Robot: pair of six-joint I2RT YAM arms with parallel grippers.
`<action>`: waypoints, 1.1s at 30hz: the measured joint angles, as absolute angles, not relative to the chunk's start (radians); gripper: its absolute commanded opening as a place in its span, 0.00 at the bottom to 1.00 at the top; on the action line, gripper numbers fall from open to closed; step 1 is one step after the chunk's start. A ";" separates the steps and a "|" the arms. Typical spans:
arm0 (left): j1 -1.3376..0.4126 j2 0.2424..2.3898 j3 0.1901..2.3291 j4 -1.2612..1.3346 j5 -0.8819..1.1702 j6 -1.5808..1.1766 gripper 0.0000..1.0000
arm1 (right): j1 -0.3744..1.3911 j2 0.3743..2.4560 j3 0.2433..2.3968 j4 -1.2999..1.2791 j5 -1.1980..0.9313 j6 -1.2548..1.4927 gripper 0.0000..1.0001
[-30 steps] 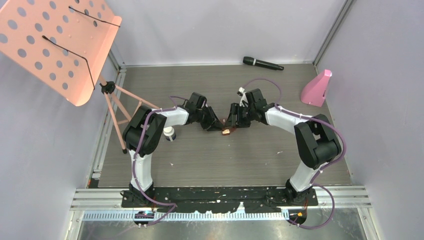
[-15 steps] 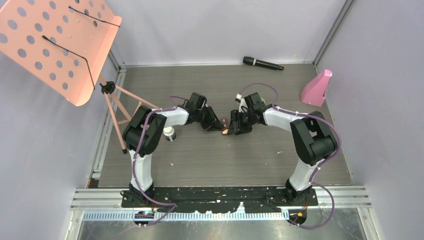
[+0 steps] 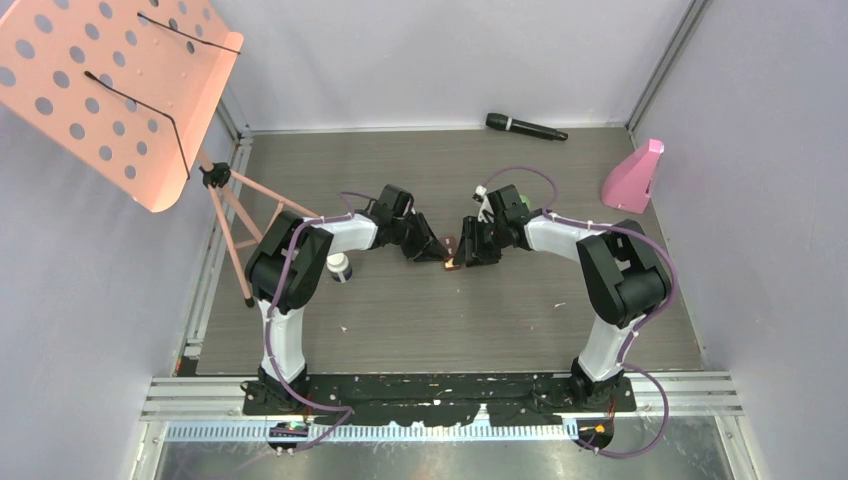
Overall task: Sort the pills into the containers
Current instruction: Adjust the pill in the pill container.
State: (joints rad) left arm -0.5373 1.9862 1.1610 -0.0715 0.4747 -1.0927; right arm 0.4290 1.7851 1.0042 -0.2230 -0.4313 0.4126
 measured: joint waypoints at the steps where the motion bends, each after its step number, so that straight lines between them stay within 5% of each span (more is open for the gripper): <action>1: -0.537 1.986 1.162 -0.072 0.475 -1.092 0.25 | 0.429 1.787 1.004 -0.215 -0.432 0.424 0.49; 17: -0.537 1.992 1.171 -0.078 0.475 -1.093 0.25 | 0.425 1.783 0.992 -0.164 -0.460 0.519 0.60; 29: -0.537 1.993 1.171 -0.078 0.475 -1.095 0.24 | 0.408 1.658 0.950 -0.158 -0.482 0.543 0.51; 33: -0.537 1.995 1.172 -0.077 0.479 -1.097 0.24 | 0.403 1.654 0.947 -0.143 -0.502 0.549 0.40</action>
